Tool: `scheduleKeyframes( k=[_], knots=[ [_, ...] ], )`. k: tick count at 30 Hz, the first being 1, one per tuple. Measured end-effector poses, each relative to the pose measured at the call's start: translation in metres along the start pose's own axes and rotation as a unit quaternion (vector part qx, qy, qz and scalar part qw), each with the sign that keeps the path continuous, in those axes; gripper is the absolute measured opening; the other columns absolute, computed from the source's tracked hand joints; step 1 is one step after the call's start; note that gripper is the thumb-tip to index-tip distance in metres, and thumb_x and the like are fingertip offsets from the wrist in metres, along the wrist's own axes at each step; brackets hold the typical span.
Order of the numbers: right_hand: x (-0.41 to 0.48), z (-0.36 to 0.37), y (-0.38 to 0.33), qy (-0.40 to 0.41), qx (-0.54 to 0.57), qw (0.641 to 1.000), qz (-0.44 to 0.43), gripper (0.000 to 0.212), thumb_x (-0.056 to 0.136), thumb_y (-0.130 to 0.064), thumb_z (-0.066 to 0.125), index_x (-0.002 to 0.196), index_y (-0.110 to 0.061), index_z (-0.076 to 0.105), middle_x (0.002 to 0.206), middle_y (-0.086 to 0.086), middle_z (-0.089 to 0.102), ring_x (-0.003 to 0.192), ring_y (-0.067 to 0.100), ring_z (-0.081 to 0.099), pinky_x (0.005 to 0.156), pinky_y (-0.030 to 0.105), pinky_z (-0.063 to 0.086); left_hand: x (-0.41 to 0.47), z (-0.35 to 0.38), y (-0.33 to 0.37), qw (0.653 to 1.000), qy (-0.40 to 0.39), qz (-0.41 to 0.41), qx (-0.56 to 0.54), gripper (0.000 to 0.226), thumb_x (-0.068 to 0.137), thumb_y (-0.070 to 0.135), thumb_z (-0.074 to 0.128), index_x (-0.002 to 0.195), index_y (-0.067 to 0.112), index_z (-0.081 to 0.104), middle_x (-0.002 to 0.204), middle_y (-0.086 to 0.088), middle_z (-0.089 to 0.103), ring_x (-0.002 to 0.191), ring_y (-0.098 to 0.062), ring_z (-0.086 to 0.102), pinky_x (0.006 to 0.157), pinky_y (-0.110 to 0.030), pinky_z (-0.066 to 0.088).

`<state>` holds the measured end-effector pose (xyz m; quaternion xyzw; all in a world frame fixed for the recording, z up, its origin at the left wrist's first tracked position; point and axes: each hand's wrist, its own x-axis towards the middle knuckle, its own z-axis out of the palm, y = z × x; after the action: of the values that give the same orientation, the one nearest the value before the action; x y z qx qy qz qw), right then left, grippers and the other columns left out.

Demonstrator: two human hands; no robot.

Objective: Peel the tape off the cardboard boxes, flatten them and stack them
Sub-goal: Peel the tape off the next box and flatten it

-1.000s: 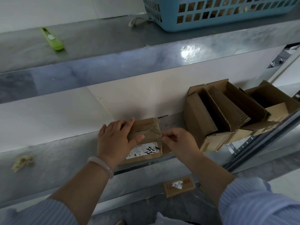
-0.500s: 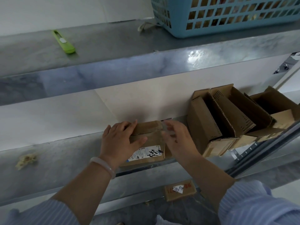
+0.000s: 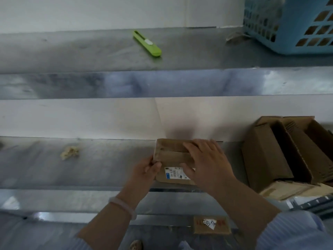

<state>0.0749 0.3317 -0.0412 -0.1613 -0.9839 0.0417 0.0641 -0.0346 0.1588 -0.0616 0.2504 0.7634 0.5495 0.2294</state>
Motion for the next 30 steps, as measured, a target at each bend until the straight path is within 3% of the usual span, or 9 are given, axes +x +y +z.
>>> scheduleKeyframes(
  k=[2, 5, 9, 14, 20, 25, 30],
  knots=[
    [0.007, 0.008, -0.012, -0.011, -0.004, 0.999, -0.051, 0.061, 0.091, -0.057, 0.035, 0.146, -0.031, 0.037, 0.148, 0.001, 0.04, 0.138, 0.025, 0.037, 0.115, 0.045, 0.026, -0.004, 0.0, 0.003, 1.0, 0.006, -0.004, -0.007, 0.019, 0.094, 0.003, 0.052, 0.092, 0.015, 0.067, 0.074, 0.012, 0.073, 0.072, -0.003, 0.069, 0.062, -0.012, 0.05],
    [0.011, 0.021, -0.017, 0.007, -0.05, 0.995, -0.083, 0.054, 0.095, -0.051, 0.032, 0.146, -0.035, 0.036, 0.149, 0.002, 0.044, 0.137, 0.026, 0.041, 0.114, 0.046, 0.028, -0.006, -0.001, 0.003, 0.997, 0.076, -0.018, -0.023, 0.021, 0.089, 0.003, 0.062, 0.084, 0.022, 0.068, 0.064, 0.02, 0.069, 0.064, 0.001, 0.066, 0.057, -0.007, 0.047],
    [0.013, 0.026, -0.013, 0.017, -0.068, 0.994, -0.085, 0.052, 0.097, -0.05, 0.034, 0.147, -0.035, 0.035, 0.15, 0.001, 0.043, 0.138, 0.026, 0.04, 0.115, 0.044, 0.027, -0.009, -0.004, 0.0, 0.992, 0.121, -0.016, -0.017, 0.011, 0.088, -0.002, 0.062, 0.089, 0.006, 0.07, 0.059, 0.021, 0.062, 0.058, 0.014, 0.06, 0.054, -0.002, 0.043],
    [0.012, 0.027, -0.014, 0.008, -0.088, 0.993, -0.08, 0.052, 0.098, -0.051, 0.033, 0.148, -0.037, 0.032, 0.153, 0.0, 0.04, 0.141, 0.024, 0.036, 0.116, 0.042, 0.02, -0.009, 0.001, 0.001, 0.993, 0.111, -0.031, -0.013, 0.011, 0.087, -0.001, 0.064, 0.095, 0.004, 0.07, 0.068, 0.018, 0.063, 0.058, 0.014, 0.061, 0.056, -0.003, 0.044],
    [0.012, 0.027, -0.013, 0.01, -0.075, 0.994, -0.08, 0.054, 0.097, -0.051, 0.034, 0.148, -0.035, 0.033, 0.152, 0.001, 0.041, 0.141, 0.025, 0.036, 0.116, 0.045, 0.028, -0.008, -0.003, -0.007, 0.977, 0.144, 0.036, 0.153, 0.008, 0.088, 0.017, 0.068, 0.087, 0.019, 0.075, 0.066, 0.025, 0.059, 0.068, 0.012, 0.059, 0.057, -0.006, 0.043],
    [0.012, 0.028, -0.013, 0.014, -0.08, 0.993, -0.081, 0.053, 0.098, -0.051, 0.032, 0.148, -0.035, 0.034, 0.152, 0.001, 0.041, 0.141, 0.025, 0.036, 0.116, 0.044, 0.025, -0.011, -0.001, -0.004, 0.975, 0.166, 0.038, 0.146, 0.007, 0.088, 0.016, 0.067, 0.085, 0.018, 0.072, 0.07, 0.019, 0.063, 0.067, 0.018, 0.056, 0.057, -0.001, 0.041],
    [0.012, 0.026, -0.014, 0.021, -0.08, 0.994, -0.078, 0.053, 0.096, -0.049, 0.032, 0.147, -0.034, 0.037, 0.151, 0.002, 0.043, 0.139, 0.026, 0.038, 0.115, 0.045, 0.029, -0.007, 0.0, -0.001, 0.977, 0.131, -0.007, 0.17, 0.023, 0.093, 0.019, 0.06, 0.073, 0.03, 0.055, 0.068, 0.014, 0.059, 0.059, 0.001, 0.054, 0.055, -0.006, 0.041]
  ],
)
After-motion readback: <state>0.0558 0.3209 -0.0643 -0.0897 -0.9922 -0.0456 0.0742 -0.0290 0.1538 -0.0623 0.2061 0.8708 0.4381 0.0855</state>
